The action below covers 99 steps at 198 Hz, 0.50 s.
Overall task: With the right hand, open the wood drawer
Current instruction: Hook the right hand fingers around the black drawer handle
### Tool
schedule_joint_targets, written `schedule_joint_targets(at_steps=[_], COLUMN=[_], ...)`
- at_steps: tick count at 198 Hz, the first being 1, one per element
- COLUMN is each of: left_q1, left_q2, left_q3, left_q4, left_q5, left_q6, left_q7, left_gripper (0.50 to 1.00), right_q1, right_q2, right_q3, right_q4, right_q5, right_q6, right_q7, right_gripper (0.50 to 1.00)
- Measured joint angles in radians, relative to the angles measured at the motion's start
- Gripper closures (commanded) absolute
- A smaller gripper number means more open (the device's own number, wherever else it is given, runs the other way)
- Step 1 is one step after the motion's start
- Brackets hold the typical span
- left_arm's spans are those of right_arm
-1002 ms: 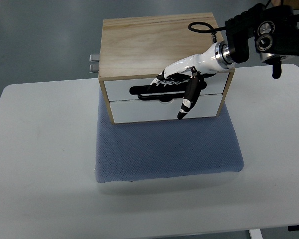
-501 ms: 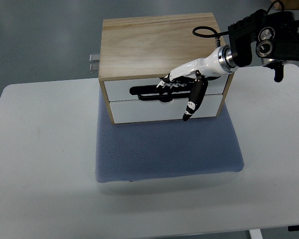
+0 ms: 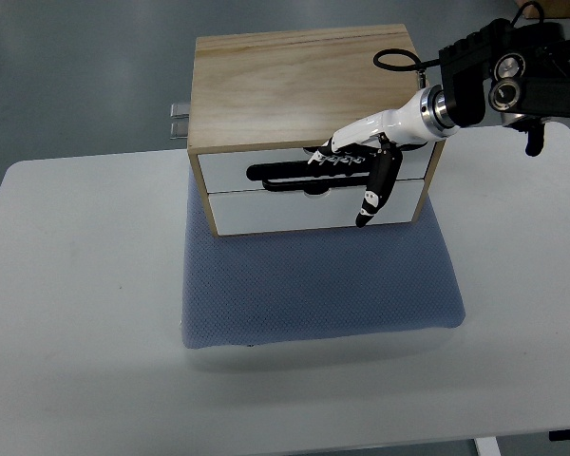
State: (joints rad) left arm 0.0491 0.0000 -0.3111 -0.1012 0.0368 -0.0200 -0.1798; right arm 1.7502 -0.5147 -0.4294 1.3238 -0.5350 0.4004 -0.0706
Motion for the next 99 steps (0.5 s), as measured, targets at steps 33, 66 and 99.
schedule_joint_targets(at_steps=[33,66,99], left_q1=[0.0,0.0,0.0], left_q2=[0.0,0.0,0.0], left_q3=[0.0,0.0,0.0], left_q4=[0.0,0.0,0.0], left_q5=[0.0,0.0,0.0], left_q6=[0.0,0.0,0.0], left_q7=[0.0,0.0,0.0], left_gripper=[0.5,0.5,0.5], right_q1=[-0.001,-0.008,-0.012], right_q2=[0.001,0.001,0.006], right_q3=[0.0,-0.001,-0.002], right_q4=[-0.001,-0.003,-0.003], right_q5=[-0.002,-0.003,-0.003], right_q6=[-0.007,-0.019,-0.02], right_q7=[0.0,0.0,0.0], right_gripper=[0.556,0.556,0.556])
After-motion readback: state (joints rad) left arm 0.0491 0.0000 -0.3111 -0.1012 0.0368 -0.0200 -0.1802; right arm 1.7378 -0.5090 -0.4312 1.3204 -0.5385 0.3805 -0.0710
